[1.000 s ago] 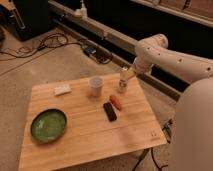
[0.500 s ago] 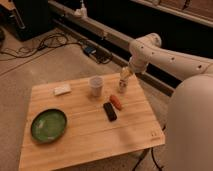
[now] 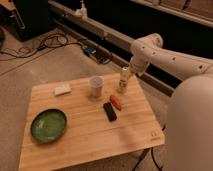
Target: Knock the bottle over
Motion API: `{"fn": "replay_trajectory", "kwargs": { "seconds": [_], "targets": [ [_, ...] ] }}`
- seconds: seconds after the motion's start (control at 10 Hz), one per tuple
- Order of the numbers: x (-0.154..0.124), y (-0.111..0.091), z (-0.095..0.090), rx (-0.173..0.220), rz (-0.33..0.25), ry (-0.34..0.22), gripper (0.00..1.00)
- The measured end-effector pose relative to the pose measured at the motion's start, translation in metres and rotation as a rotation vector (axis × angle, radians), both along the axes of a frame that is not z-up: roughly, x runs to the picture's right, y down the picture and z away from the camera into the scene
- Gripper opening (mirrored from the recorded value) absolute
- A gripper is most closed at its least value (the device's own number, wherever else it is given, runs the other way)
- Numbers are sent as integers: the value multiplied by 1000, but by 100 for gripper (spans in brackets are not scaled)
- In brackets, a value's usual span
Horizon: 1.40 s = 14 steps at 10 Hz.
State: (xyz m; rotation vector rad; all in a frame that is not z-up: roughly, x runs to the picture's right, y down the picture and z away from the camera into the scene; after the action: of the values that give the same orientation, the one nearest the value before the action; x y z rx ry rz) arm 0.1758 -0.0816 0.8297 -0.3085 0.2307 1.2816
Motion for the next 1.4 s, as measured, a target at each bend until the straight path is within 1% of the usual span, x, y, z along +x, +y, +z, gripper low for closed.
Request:
{"fn": "replay_trajectory", "kwargs": {
  "seconds": [0.1, 0.2, 0.4, 0.5, 0.7, 0.9, 1.4],
  "targets": [
    [7, -1, 4, -8, 11, 15, 79],
    [14, -9, 10, -9, 26, 31, 80],
    [36, -32, 32, -22, 54, 76, 80],
    [52, -44, 44, -27, 64, 104, 80],
    [69, -59, 55, -28, 72, 134, 80],
    [71, -65, 60, -29, 69, 142, 80],
    [74, -65, 60, -30, 68, 146, 80]
  ]
}}
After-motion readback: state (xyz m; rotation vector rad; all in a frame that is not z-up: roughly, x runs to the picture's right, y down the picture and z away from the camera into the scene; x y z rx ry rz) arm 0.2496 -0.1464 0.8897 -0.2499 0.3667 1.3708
